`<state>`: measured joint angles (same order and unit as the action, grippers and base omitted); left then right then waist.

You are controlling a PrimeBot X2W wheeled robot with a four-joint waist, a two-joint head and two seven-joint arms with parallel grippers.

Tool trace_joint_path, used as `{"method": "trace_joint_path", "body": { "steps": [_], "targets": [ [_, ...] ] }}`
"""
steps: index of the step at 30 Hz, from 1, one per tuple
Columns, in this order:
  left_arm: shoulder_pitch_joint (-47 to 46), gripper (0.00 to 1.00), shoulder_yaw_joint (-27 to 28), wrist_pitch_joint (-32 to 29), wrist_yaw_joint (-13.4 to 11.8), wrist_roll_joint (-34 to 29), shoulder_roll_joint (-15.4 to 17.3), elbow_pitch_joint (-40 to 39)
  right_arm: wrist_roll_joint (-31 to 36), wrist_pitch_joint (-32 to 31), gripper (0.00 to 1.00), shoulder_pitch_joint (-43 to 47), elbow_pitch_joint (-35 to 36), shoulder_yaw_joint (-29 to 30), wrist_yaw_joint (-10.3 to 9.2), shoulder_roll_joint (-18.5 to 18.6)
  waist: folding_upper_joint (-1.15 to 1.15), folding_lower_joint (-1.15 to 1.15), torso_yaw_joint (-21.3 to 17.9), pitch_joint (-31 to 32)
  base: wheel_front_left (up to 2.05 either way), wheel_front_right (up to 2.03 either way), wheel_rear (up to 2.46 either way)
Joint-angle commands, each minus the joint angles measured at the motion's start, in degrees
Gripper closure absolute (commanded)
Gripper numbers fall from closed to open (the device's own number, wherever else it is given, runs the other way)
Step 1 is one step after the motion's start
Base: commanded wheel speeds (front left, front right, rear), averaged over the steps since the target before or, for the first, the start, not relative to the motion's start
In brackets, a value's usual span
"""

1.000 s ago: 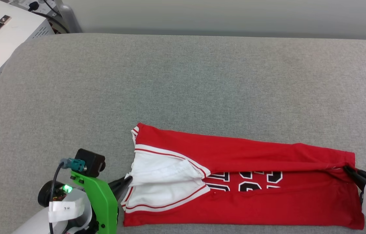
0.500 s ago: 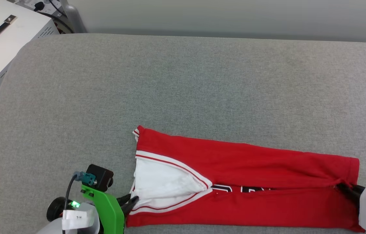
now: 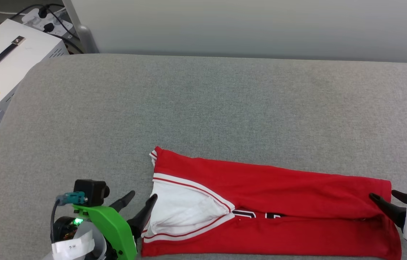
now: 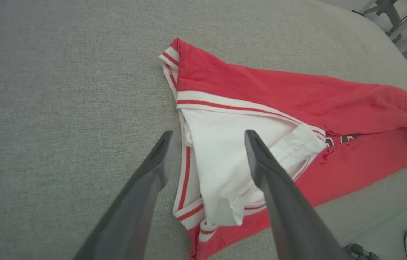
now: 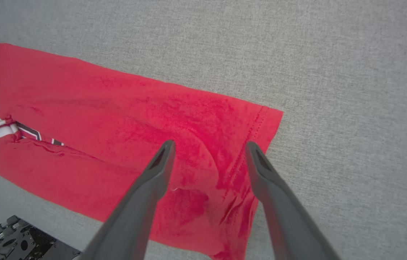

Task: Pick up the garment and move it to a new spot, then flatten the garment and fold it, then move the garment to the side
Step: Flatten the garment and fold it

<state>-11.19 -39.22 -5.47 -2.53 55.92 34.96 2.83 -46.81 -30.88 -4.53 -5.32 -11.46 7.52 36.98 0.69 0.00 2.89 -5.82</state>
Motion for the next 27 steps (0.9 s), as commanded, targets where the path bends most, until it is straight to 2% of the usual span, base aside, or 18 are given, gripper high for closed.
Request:
{"method": "trace_joint_path", "body": {
  "steps": [1,6,9,13,16,18,21,27],
  "targets": [
    [1.3,0.0,1.0,2.4,-0.5,0.1,-0.7,-0.1,0.9,-1.9,0.0,1.6,1.6,1.9,-0.03,-1.1,-0.69,0.0,0.0,0.9,0.0,0.0,0.0],
    [1.7,0.0,4.9,11.9,-1.9,-1.8,-2.1,-0.2,5.3,-8.5,0.0,4.3,7.3,10.4,-0.03,-5.2,-0.69,0.0,0.3,1.3,0.0,0.0,0.0],
    [1.3,0.0,6.6,17.8,-3.2,-5.6,-2.5,0.0,9.7,-12.2,0.0,5.6,9.3,15.7,-0.03,-9.6,-0.69,0.0,0.7,1.0,0.0,0.0,0.0],
    [0.5,0.0,9.3,20.3,-4.7,-13.0,-3.8,-0.6,15.8,-15.7,0.0,6.5,9.8,20.5,-0.03,-15.4,-0.69,0.0,1.2,-0.2,0.0,0.0,0.0],
    [0.9,0.0,15.9,20.4,-5.0,-18.6,-7.9,-4.0,19.1,-15.7,0.0,6.0,8.7,23.8,-0.03,-19.3,-0.69,0.0,1.6,-1.5,0.0,0.0,0.0],
    [2.2,0.0,19.8,20.4,-3.9,-22.5,-10.5,-5.8,20.9,-15.9,0.0,5.5,7.5,25.1,-0.03,-21.1,-0.69,0.0,1.7,-2.5,0.0,0.0,0.0],
    [4.4,0.0,24.3,20.4,-0.8,-28.1,-13.9,-6.8,22.9,-15.1,0.0,4.6,4.9,26.5,-0.03,-23.0,-0.69,0.0,1.9,-3.8,0.0,0.0,0.0],
    [6.1,0.0,29.2,20.5,4.3,-33.5,-18.7,-5.8,25.1,-13.1,0.0,4.1,0.4,27.3,-0.03,-23.4,-0.69,0.0,2.4,-4.9,0.0,0.0,0.0]
  ]
}}
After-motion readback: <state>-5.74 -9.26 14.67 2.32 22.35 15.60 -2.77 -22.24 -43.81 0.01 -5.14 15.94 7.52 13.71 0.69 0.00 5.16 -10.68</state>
